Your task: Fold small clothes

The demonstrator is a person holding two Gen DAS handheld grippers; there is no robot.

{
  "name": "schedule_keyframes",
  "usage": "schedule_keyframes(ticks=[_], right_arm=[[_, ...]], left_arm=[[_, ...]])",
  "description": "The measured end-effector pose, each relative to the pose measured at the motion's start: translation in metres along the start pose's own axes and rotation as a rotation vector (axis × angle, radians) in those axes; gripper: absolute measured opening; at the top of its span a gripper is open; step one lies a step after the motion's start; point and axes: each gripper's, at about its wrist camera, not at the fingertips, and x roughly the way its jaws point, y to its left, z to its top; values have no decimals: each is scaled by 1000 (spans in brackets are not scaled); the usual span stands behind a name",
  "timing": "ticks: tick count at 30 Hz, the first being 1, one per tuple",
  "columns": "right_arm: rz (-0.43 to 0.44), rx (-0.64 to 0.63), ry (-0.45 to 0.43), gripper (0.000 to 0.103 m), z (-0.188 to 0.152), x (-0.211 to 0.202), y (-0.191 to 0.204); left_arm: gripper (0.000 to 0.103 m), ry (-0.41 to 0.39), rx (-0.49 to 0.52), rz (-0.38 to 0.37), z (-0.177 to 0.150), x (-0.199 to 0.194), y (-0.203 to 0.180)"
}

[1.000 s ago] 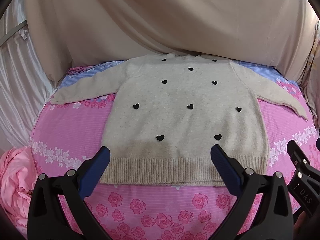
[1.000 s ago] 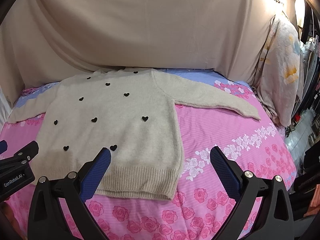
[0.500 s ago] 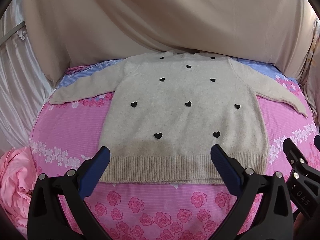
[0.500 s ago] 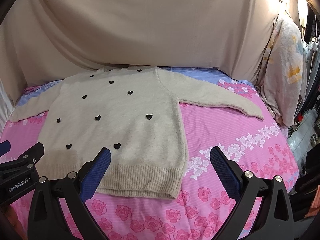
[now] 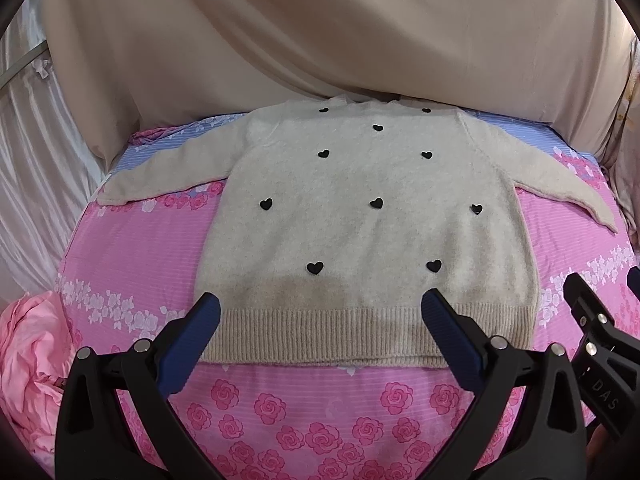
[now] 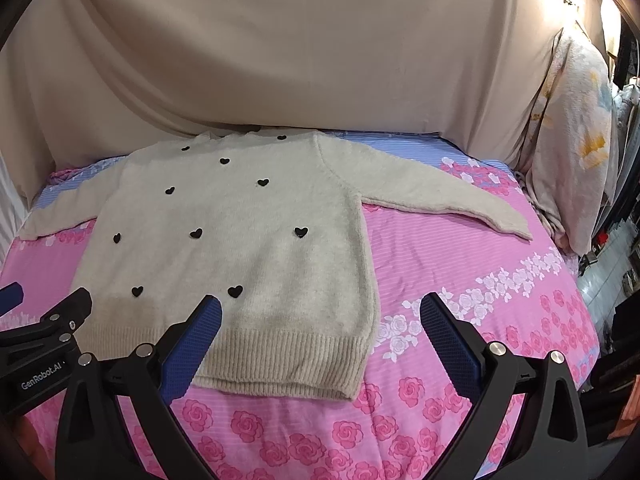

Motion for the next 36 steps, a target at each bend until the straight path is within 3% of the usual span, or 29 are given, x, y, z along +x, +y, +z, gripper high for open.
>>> schedule_keyframes(ticks=[36], right_arm=[[9, 8, 9, 98, -1, 6, -1]], left_arm=[[98, 14, 4, 4, 1, 5, -1]])
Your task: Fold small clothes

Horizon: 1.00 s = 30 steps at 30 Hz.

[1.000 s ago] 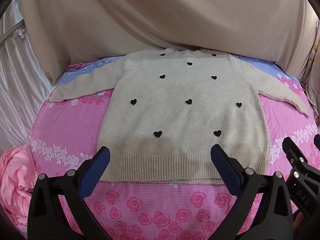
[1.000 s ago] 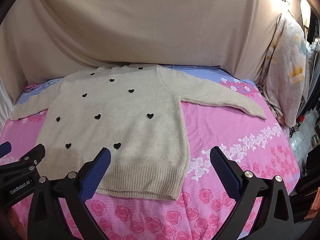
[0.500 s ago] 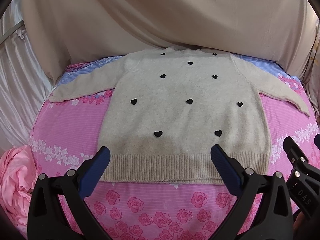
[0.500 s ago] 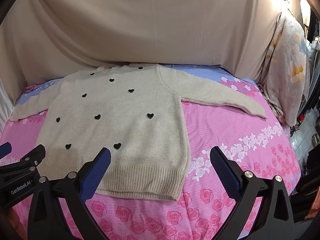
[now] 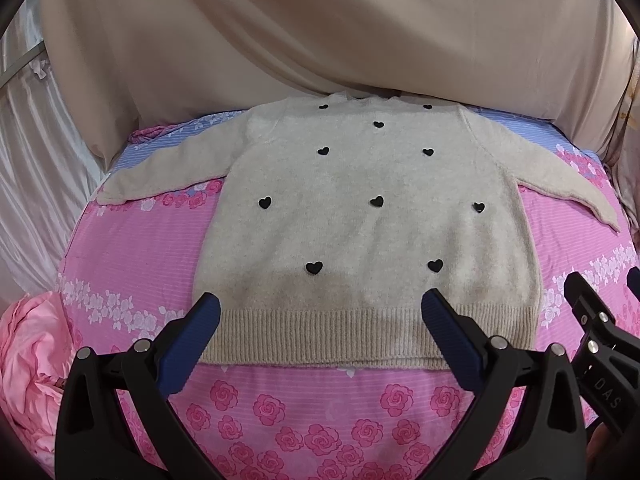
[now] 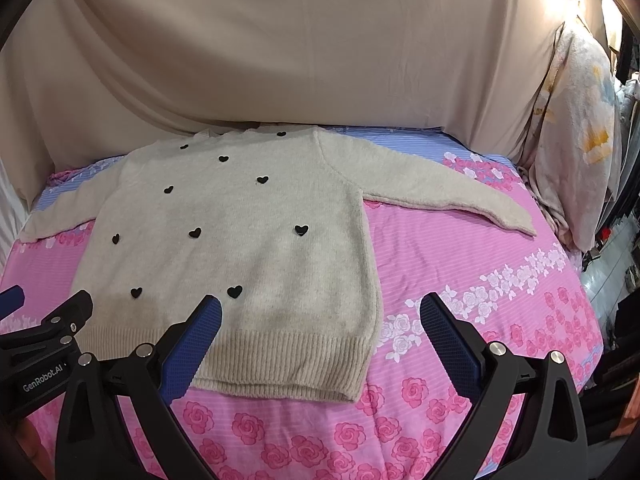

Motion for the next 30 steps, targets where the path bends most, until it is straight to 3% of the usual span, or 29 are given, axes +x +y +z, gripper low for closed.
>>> schedule_keyframes(ticks=[30], right_arm=[[10, 0, 18, 98, 2, 11, 2]], left_arm=[[98, 8, -2, 16, 3, 6, -4]])
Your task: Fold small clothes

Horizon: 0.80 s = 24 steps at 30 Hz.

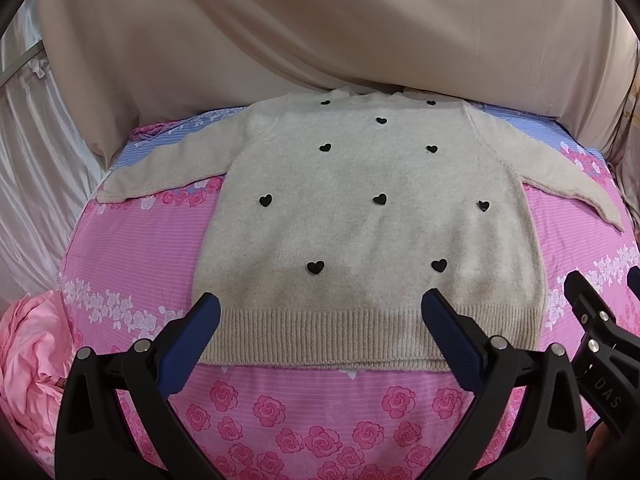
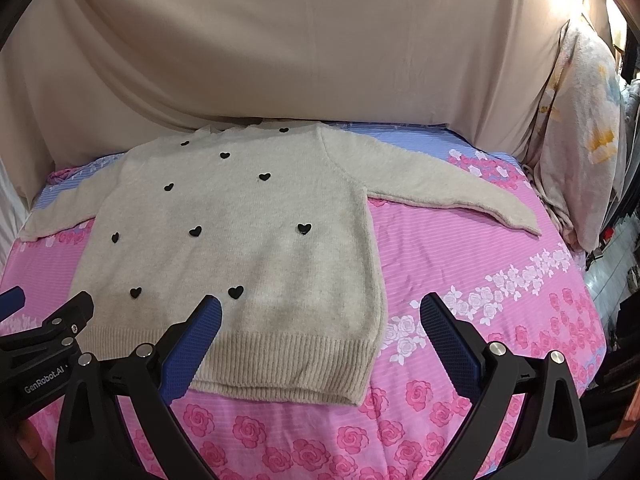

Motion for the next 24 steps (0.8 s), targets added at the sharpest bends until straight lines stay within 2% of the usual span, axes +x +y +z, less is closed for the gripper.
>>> schedule_keyframes(ticks=[9, 11, 13, 15, 16, 19, 21, 23, 24], right_arm=[[12, -4, 21, 98, 3, 8, 0], [49, 8, 44, 98, 4, 18, -7], [88, 51, 76, 98, 7, 35, -25], [64, 126, 79, 95, 15, 62, -66], [45, 169, 90, 95, 21, 79, -92], [40, 368, 138, 91, 42, 138, -187], [7, 515, 148, 90, 52, 177, -256], [-69, 628, 181, 90, 59, 215, -315], [-74, 678, 194, 88, 61, 230, -338]], left_arm=[[98, 19, -6, 1, -1, 9, 1], [98, 49, -20, -32, 0, 16, 5], [98, 114, -77, -129, 3, 29, 17], [98, 159, -203, -213, 5, 44, 38], [98, 165, -252, -219, 5, 49, 46], [98, 163, -325, -155, 9, 62, 65], [98, 156, -339, -110, 13, 66, 71], [98, 162, -356, -73, 18, 70, 77], [98, 165, -371, -69, 21, 73, 80]])
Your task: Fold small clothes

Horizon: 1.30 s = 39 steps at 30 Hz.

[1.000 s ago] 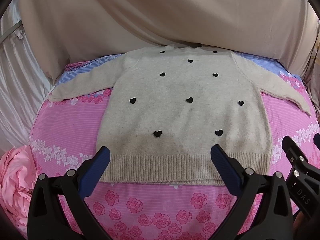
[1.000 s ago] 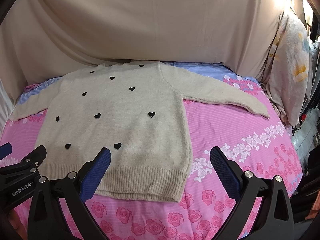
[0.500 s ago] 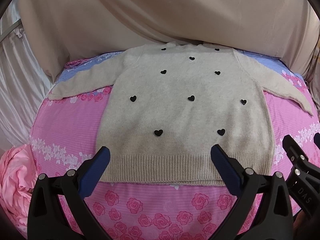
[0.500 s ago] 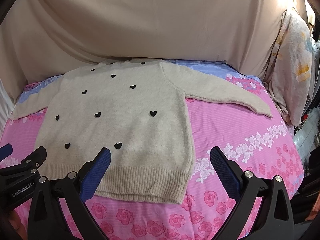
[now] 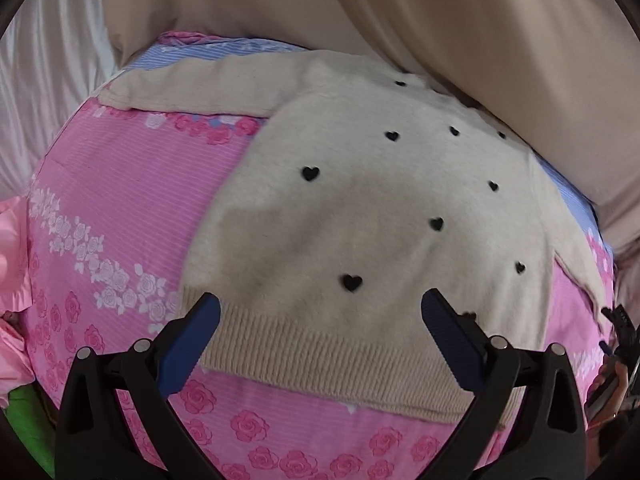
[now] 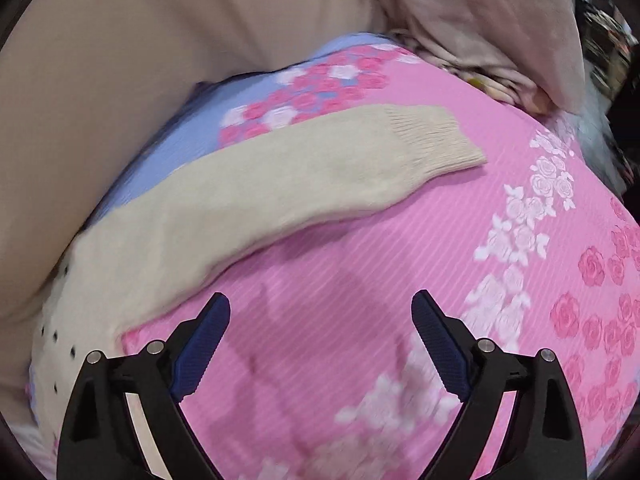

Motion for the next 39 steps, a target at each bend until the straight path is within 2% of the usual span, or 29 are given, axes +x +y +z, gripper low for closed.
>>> schedule_keyframes(ticks=[4, 5, 7, 8, 9, 10, 12, 14, 16, 19, 22, 24, 25, 26, 27, 28, 29, 31, 32, 35, 38, 39], right_arm=[[25, 209, 24, 90, 51, 50, -49], [35, 227, -23, 89, 57, 50, -53], [13, 244, -48, 87, 70, 57, -52], [9, 230, -72, 65, 74, 59, -49], [7, 208, -69, 28, 80, 64, -44], [-5, 192, -59, 16, 85, 68, -40], [36, 177, -96, 15, 90, 63, -29], [99, 109, -159, 14, 92, 41, 1], [199, 5, -189, 14, 90, 14, 51], [411, -193, -172, 14, 66, -23, 157], [576, -450, -113, 15, 9, -48, 279], [686, -593, -30, 15, -45, -50, 358], [708, -645, -3, 16, -68, -47, 385], [720, -722, 29, 22, -99, -39, 417], [712, -796, 67, 35, -127, -26, 443], [686, -865, 109, 45, -154, -10, 464], [622, -958, 144, 51, -187, 8, 482], [497, -1086, 162, 50, -233, 24, 493], [492, -1104, 158, 49, -242, 21, 492], [497, -1122, 84, 51, -257, -11, 463], [455, -1106, 90, 53, -253, -33, 426], [433, -1095, 94, 55, -250, -41, 412]], left_arm=[[98, 15, -82, 12, 18, 11, 8], [98, 17, -97, 17, 21, 13, 10], [98, 16, -125, 31, 29, 18, 12], [98, 18, -138, 38, 33, 21, 13], [98, 22, -148, 46, 36, 24, 14], [98, 27, -155, 52, 39, 27, 15], [98, 31, -164, 54, 45, 33, 16], [98, 29, -163, 53, 50, 38, 18], [98, 23, -169, 49, 54, 41, 23], [98, 19, -195, 17, 59, 47, 33], [98, 16, -235, -16, 63, 51, 48], [98, 7, -262, -28, 65, 50, 59], [98, 1, -279, -38, 67, 49, 66], [98, -4, -295, -45, 68, 48, 73], [98, -8, -309, -55, 71, 48, 79], [98, -10, -329, -73, 74, 48, 89], [98, -11, -348, -86, 77, 48, 97], [98, -24, -398, -100, 85, 50, 120], [98, -30, -422, -99, 91, 52, 132], [98, -59, -524, -118, 113, 63, 182], [98, -84, -655, -118, 145, 89, 248], [98, -93, -695, -89, 158, 97, 269]])
